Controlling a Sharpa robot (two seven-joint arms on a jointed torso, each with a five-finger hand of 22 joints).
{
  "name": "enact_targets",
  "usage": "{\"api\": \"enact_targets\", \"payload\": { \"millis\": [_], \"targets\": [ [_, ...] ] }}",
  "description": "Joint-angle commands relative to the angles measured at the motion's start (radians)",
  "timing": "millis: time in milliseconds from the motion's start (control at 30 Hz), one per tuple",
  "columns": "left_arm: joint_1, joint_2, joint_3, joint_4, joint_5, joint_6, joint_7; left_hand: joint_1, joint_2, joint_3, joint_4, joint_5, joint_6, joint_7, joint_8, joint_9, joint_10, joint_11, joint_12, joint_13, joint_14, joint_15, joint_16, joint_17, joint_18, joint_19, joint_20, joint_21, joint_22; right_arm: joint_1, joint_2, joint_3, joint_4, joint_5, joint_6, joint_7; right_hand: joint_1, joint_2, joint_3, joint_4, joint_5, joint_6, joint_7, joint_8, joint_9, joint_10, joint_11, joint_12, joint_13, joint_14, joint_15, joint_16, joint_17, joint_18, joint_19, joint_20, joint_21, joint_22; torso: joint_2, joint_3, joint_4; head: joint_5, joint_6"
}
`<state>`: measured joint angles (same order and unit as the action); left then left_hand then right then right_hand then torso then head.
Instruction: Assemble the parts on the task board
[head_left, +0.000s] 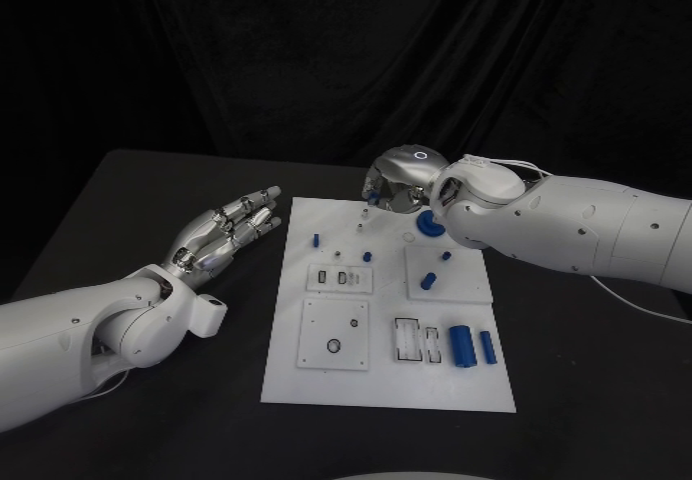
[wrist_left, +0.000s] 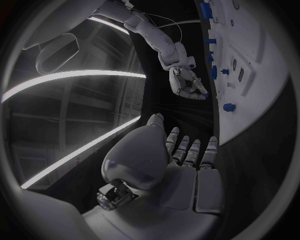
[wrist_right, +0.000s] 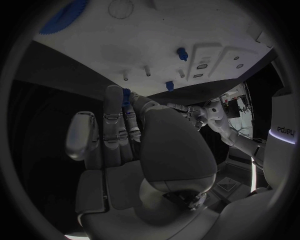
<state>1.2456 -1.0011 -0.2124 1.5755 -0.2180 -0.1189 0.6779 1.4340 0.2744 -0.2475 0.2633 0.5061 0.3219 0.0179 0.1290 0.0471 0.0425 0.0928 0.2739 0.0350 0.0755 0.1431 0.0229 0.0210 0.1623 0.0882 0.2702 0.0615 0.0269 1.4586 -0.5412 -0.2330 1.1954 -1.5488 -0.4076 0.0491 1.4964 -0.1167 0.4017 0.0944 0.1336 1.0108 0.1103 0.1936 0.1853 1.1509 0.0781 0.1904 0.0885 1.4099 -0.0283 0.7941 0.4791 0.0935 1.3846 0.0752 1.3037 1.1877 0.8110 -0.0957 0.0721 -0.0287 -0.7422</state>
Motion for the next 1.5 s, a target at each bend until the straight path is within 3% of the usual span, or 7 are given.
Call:
{"api": "enact_targets", "payload": {
  "millis": [33, 400, 667, 867, 1500],
  "targets": [
    [0.002, 0.001, 0.001, 0.001, -0.001, 0.012, 0.085, 0.011, 0.000, 0.007, 0.000, 0.003, 0.006, 0.001, 0.007, 0.001, -0.003, -0.005, -0.001, 0.000, -0.004, 0.002, -0.003, -0.001, 0.020, -0.001, 0.004, 0.002, 0.000, -0.004, 0.011, 0.002, -0.015, 0.029, -0.009, 0.020, -0.003, 0.001, 0.000, 0.005, -0.007, 0.001, 0.003, -0.005, 0.002, 0.017, -0.021, -0.004, 0.002, 0.000, 0.002, 0.000, 0.008, -0.008, 0.002, 0.003, 0.008, 0.008, 0.003, 0.0006, 0.0001, -0.003, 0.008],
    [0.002, 0.004, 0.001, 0.000, -0.001, 0.015, 0.084, 0.013, 0.000, 0.008, -0.001, 0.005, 0.006, 0.001, 0.007, 0.000, -0.003, -0.004, -0.001, 0.000, -0.005, 0.000, -0.003, -0.001, 0.020, -0.002, 0.003, 0.001, 0.000, -0.010, 0.031, 0.004, -0.042, 0.032, 0.013, 0.017, -0.010, 0.000, -0.004, 0.010, -0.025, -0.002, 0.004, -0.007, 0.007, 0.020, -0.022, -0.008, 0.002, 0.008, 0.002, 0.016, 0.027, -0.011, 0.009, 0.004, 0.018, 0.024, 0.010, -0.0002, 0.0071, -0.013, 0.014],
    [0.002, 0.004, 0.001, 0.000, -0.001, 0.015, 0.084, 0.013, -0.001, 0.009, -0.002, 0.006, 0.006, 0.001, 0.006, 0.000, -0.004, -0.004, -0.002, 0.000, -0.005, -0.001, -0.004, -0.002, 0.020, -0.002, 0.003, 0.001, 0.000, -0.019, 0.039, 0.004, -0.048, 0.032, 0.029, 0.017, -0.011, -0.001, -0.004, 0.011, -0.029, -0.004, 0.004, -0.008, 0.008, 0.020, -0.021, -0.010, 0.002, 0.009, 0.002, 0.018, 0.030, -0.011, 0.011, 0.004, 0.020, 0.026, 0.007, -0.0009, 0.0042, -0.013, 0.008],
    [0.002, 0.007, 0.001, 0.000, -0.001, 0.018, 0.082, 0.013, -0.001, 0.009, -0.002, 0.006, 0.006, 0.001, 0.006, 0.000, -0.004, -0.004, -0.002, 0.000, -0.005, -0.001, -0.004, -0.002, 0.020, -0.002, 0.003, 0.001, 0.000, -0.026, 0.045, 0.005, -0.061, 0.032, 0.045, 0.014, -0.012, -0.002, -0.005, 0.011, -0.032, -0.006, 0.004, -0.009, 0.009, 0.019, -0.021, -0.012, 0.001, 0.011, 0.002, 0.022, 0.036, -0.012, 0.012, 0.004, 0.022, 0.030, 0.008, -0.0013, 0.0051, -0.024, 0.004],
    [0.002, 0.012, 0.001, -0.007, -0.001, 0.024, 0.078, 0.016, -0.001, 0.010, -0.003, 0.009, 0.005, 0.001, 0.006, 0.000, -0.004, -0.003, -0.002, 0.000, -0.006, -0.002, -0.004, -0.002, 0.020, -0.003, 0.002, 0.000, 0.000, -0.041, 0.060, 0.005, -0.090, 0.032, 0.065, 0.005, -0.016, -0.004, -0.006, 0.015, -0.033, -0.013, 0.005, -0.014, 0.012, 0.007, -0.015, -0.023, -0.001, 0.005, 0.006, 0.013, 0.025, -0.010, 0.007, 0.007, 0.016, 0.023, 0.008, -0.0004, 0.0023, -0.022, -0.003]
  ]
}}
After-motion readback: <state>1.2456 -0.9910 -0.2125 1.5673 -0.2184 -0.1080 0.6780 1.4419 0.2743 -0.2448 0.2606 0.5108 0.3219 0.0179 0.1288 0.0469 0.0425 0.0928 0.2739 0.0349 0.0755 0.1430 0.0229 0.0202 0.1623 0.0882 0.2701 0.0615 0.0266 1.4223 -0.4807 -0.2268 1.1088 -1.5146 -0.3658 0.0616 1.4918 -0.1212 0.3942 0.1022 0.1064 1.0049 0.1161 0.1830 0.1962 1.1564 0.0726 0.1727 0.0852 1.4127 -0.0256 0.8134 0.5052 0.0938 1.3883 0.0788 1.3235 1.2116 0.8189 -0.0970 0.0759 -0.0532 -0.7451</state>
